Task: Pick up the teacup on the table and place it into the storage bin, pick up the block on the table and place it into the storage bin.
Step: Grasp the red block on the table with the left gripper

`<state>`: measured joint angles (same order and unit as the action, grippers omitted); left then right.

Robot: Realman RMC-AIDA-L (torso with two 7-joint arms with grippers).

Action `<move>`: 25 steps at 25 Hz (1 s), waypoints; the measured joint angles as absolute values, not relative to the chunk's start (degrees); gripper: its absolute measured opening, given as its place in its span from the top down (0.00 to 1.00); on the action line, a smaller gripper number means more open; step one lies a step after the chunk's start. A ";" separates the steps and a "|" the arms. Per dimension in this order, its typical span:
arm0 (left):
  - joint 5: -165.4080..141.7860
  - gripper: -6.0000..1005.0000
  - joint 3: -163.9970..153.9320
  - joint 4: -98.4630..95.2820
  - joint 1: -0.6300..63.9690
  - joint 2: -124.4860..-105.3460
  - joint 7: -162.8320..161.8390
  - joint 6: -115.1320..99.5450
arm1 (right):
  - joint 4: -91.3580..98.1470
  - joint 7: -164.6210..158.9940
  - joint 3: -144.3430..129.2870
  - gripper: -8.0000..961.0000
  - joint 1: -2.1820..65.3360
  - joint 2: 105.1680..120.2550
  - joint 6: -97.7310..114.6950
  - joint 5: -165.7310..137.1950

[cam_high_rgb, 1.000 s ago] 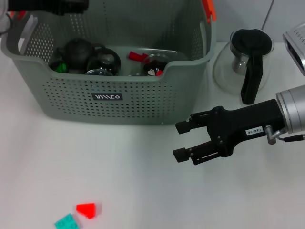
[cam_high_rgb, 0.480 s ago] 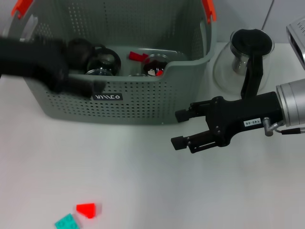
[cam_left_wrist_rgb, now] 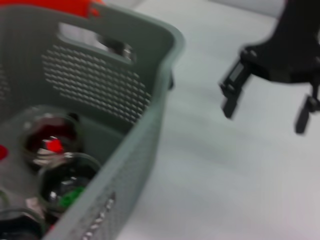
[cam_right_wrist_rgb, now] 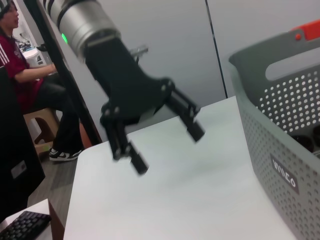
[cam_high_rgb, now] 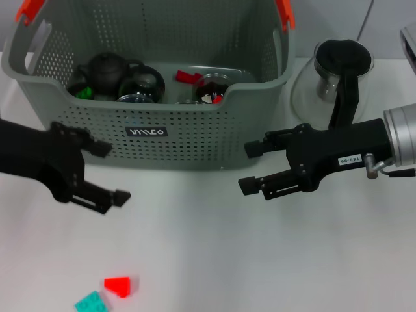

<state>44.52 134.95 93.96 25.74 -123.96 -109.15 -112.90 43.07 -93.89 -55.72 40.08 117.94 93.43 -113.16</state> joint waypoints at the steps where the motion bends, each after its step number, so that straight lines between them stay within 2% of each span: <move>1: 44.20 0.06 134.14 93.73 25.55 -123.98 -108.58 -112.95 | 43.10 -93.88 -55.53 0.11 40.11 117.94 93.43 -113.16; 9: 38.66 0.08 125.55 93.90 24.44 -124.25 -107.03 -113.15 | 43.13 -92.77 -54.88 0.11 40.91 118.84 92.95 -113.09; 18: 36.28 0.10 120.47 93.97 25.61 -124.10 -103.43 -112.17 | 43.04 -92.29 -54.81 0.11 40.86 118.92 91.93 -110.78; 23: 35.38 0.22 117.96 93.65 25.17 -124.24 -101.30 -111.27 | 43.04 -92.37 -54.82 0.11 40.99 118.91 91.86 -110.15; 25: 34.78 0.22 117.10 93.56 25.09 -124.21 -101.24 -111.17 | 43.04 -92.40 -54.84 0.11 40.99 118.92 91.58 -109.81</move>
